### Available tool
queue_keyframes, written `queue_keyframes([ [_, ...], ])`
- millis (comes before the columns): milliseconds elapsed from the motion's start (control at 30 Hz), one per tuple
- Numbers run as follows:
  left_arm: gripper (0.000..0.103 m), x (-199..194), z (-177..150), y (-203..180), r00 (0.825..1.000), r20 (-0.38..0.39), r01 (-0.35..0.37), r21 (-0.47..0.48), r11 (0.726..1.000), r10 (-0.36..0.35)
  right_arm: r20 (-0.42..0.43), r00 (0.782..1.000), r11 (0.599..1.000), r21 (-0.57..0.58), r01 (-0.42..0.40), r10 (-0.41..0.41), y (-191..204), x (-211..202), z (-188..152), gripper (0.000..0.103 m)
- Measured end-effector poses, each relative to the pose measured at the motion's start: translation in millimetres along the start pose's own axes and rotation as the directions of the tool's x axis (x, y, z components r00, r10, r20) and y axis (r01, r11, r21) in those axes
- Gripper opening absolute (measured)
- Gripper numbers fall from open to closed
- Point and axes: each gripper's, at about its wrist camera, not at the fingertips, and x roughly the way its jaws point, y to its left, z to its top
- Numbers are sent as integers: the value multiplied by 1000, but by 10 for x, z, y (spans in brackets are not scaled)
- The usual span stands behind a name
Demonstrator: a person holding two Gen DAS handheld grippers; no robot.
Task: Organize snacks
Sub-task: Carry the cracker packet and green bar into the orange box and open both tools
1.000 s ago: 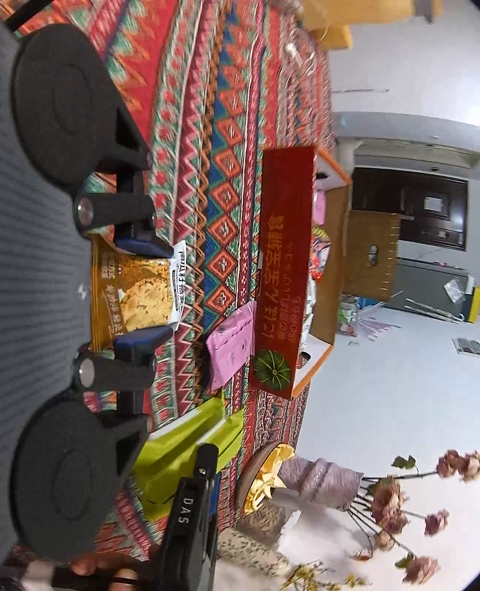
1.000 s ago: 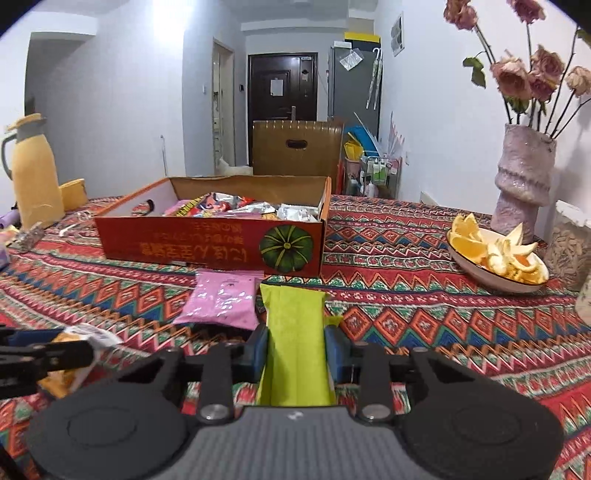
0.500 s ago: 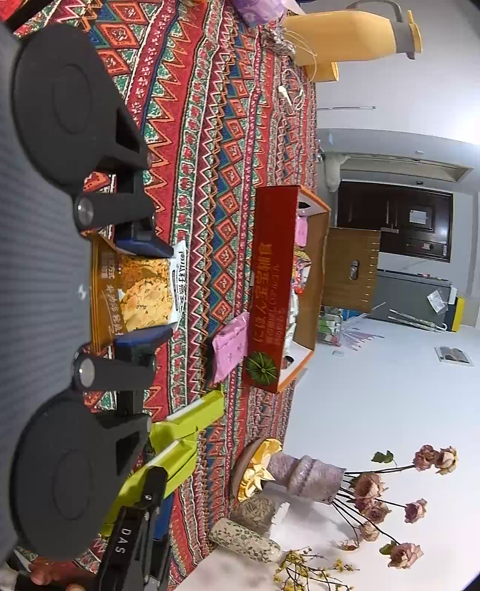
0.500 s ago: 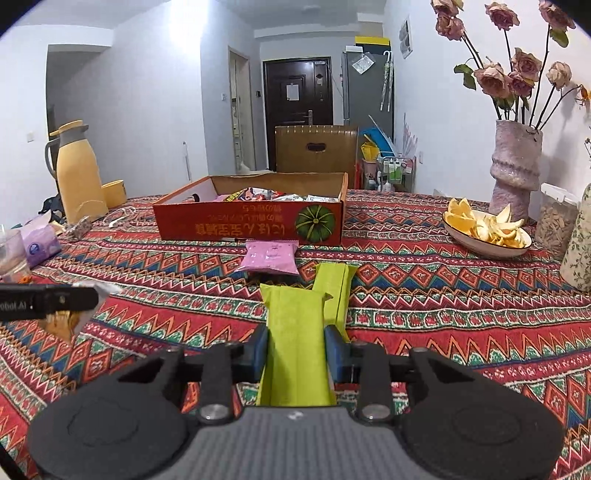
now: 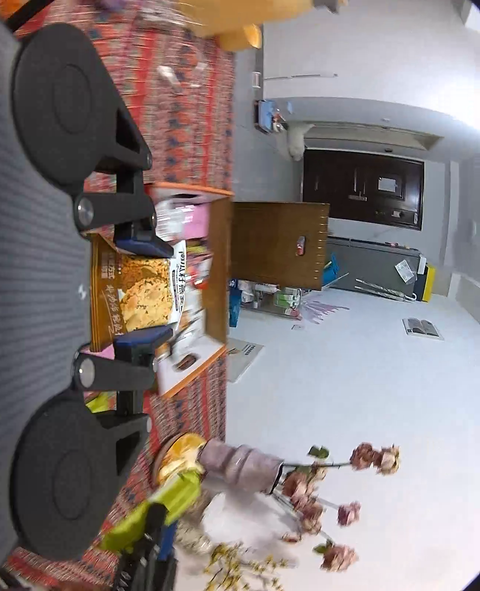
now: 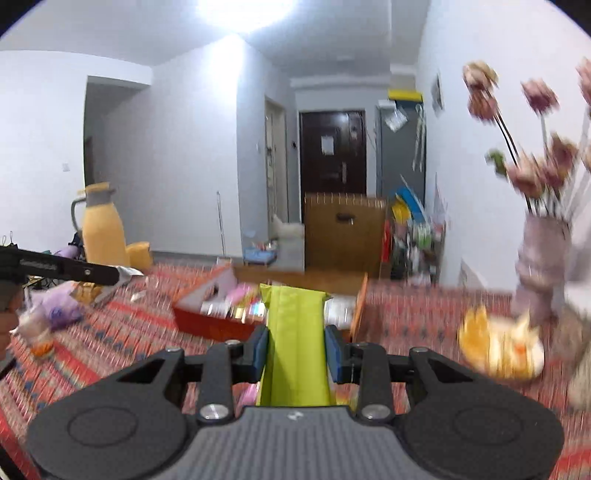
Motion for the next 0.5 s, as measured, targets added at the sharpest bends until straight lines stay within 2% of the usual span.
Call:
queue_keyframes([
  [133,41,674,371,210,1000,-26,-3,0,1000,3,13,1000,1000,13,7,-7,-170,572,476,32],
  [267,41,1503,551,459,997,-63,-38,-29,999,36,-75,997,998,55,0,4,-322,1519,763,32],
  [400,41,2261,558,681,992,-109,-66,-62,996,59,-181,980,995,35,90,-82,-364,2447,727,32],
  [500,41,2733,518,832,985,-151,-92,-88,992,78,-278,951,988,30,151,-137,-399,3048,574,32],
])
